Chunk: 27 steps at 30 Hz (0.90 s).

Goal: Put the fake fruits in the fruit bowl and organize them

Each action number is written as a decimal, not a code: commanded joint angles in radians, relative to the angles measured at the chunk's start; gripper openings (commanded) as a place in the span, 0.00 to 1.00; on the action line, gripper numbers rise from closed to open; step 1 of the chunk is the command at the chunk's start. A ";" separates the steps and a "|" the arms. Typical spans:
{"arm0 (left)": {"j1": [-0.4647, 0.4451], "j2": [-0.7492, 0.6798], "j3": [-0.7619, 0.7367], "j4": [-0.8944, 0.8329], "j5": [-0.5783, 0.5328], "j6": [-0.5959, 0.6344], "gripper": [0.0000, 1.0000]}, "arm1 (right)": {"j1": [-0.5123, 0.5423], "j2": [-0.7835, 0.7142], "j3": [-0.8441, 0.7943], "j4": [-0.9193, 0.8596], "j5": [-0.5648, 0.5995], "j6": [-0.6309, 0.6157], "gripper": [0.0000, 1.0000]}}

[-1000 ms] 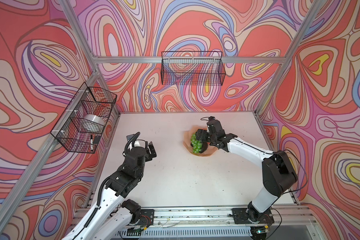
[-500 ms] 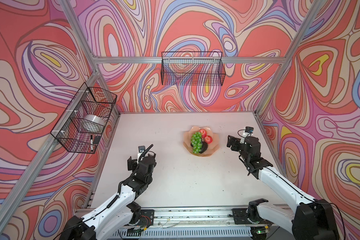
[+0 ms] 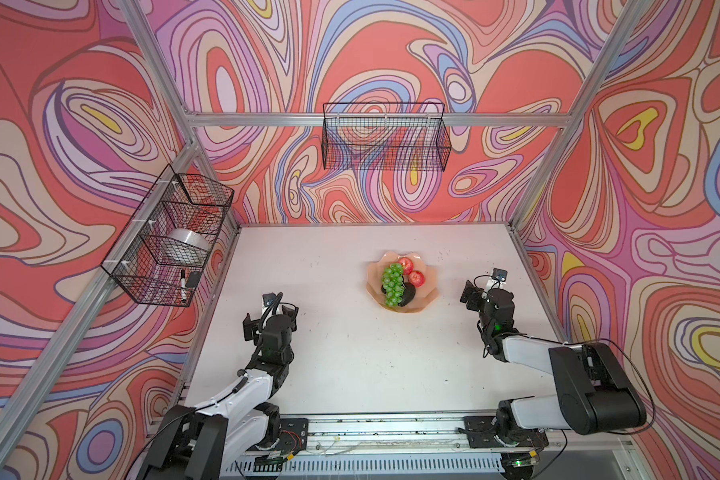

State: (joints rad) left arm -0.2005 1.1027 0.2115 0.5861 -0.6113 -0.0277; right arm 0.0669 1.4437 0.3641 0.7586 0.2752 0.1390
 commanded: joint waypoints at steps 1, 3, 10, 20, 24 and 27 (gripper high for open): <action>0.024 0.080 0.025 0.148 0.109 0.004 0.98 | -0.024 0.047 -0.005 0.163 -0.064 -0.062 0.98; 0.035 0.149 -0.014 0.343 0.138 0.023 1.00 | -0.029 0.081 -0.008 0.223 -0.077 -0.088 0.98; 0.048 0.406 -0.041 0.700 0.257 0.082 1.00 | -0.041 0.264 -0.025 0.443 -0.098 -0.096 0.98; 0.079 0.464 0.105 0.468 0.281 0.058 1.00 | -0.041 0.266 0.030 0.344 -0.013 -0.075 0.98; 0.084 0.468 0.108 0.472 0.284 0.057 1.00 | -0.040 0.267 0.086 0.238 0.002 -0.073 0.98; 0.084 0.448 0.116 0.420 0.285 0.043 1.00 | -0.039 0.271 0.083 0.251 -0.004 -0.072 0.98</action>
State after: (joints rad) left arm -0.1230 1.5536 0.3191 1.0245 -0.3370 0.0219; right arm 0.0319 1.7130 0.4374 1.0550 0.2527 0.0620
